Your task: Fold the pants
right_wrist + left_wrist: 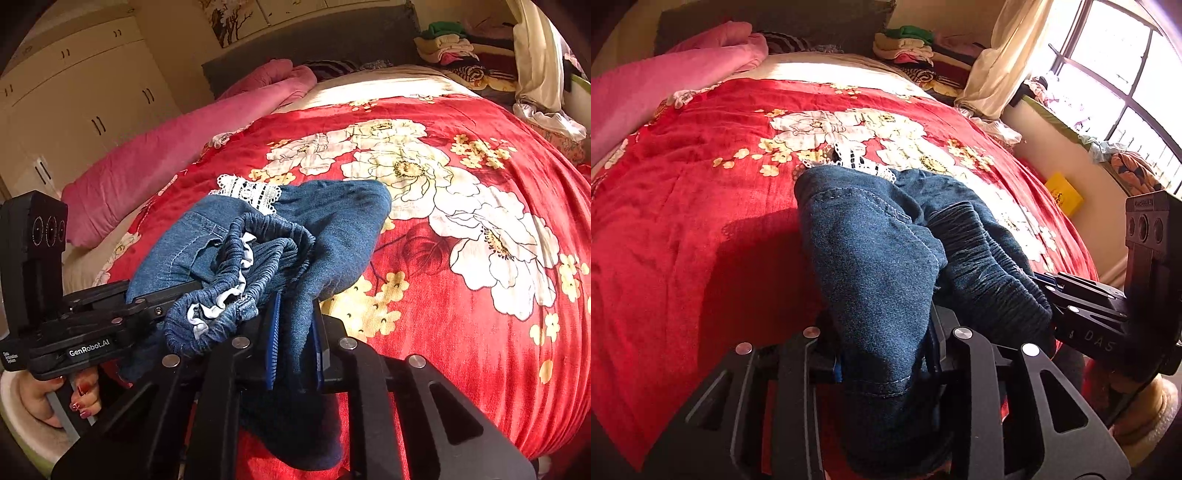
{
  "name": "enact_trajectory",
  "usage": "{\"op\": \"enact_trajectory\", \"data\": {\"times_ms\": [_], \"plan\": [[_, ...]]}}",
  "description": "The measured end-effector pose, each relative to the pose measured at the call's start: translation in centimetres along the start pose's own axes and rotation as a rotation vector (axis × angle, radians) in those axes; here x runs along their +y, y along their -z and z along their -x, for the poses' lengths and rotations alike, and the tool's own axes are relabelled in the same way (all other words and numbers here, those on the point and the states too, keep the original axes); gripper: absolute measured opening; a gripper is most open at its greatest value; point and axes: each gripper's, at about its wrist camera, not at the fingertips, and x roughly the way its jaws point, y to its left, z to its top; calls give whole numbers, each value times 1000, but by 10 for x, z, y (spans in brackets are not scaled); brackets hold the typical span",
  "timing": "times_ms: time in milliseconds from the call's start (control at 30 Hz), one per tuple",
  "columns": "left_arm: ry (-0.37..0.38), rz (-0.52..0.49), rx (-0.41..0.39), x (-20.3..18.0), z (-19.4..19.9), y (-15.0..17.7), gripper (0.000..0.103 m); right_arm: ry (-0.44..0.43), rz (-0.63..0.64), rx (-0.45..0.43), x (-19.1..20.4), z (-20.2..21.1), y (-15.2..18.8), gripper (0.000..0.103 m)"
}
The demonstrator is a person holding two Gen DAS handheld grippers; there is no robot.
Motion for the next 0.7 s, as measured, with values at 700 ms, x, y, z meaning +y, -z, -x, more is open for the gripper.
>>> {"op": "enact_trajectory", "data": {"times_ms": [700], "plan": [[-2, -33, -106, -2, 16, -64, 23, 8, 32, -103, 9, 7, -55, 12]]}}
